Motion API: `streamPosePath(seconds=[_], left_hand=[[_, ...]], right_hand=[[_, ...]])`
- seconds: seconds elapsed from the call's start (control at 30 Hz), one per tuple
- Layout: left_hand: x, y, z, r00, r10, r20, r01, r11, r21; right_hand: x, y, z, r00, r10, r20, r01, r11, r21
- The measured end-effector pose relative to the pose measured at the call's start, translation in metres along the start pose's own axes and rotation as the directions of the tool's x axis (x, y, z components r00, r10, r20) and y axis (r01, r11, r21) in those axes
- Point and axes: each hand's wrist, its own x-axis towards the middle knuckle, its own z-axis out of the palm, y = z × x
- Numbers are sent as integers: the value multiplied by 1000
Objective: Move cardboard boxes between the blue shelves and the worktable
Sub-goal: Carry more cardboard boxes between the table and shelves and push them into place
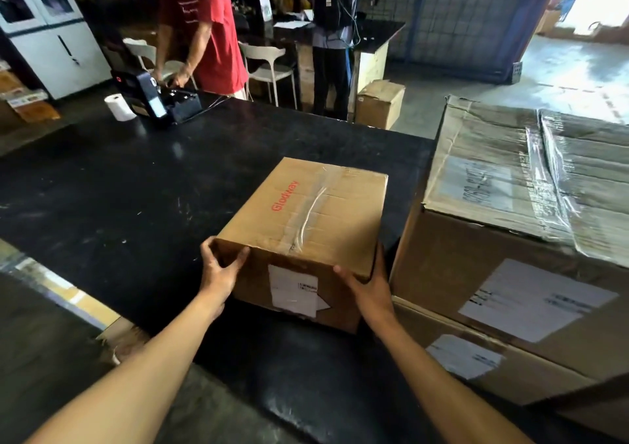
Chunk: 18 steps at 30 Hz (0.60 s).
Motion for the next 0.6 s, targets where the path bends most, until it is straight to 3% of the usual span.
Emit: streamPosePath(seconds=[0.1,0.27,0.4,0.53,0.6], left_hand=[[-7,17,-15,995,59,-81,-65,995,-71],[-24,43,-68,964,96,-247,-103,995,-17],[-53,51,-125,913,137,-383,-132,990,40],[-93,47,-194,817,84,-571,-94,995,12],[-129,58,-222,733,101,-673,-106,994,34]], right_hand=[[7,-23,3,999,-48,24,48,998,29],[20,-69,27,971,-219,101,216,976,33],[16,-103,64,938,-266,223,254,964,84],[-15,-122,113,870,-288,400,227,955,192],[-41,-134,140,816,-333,473,242,939,243]])
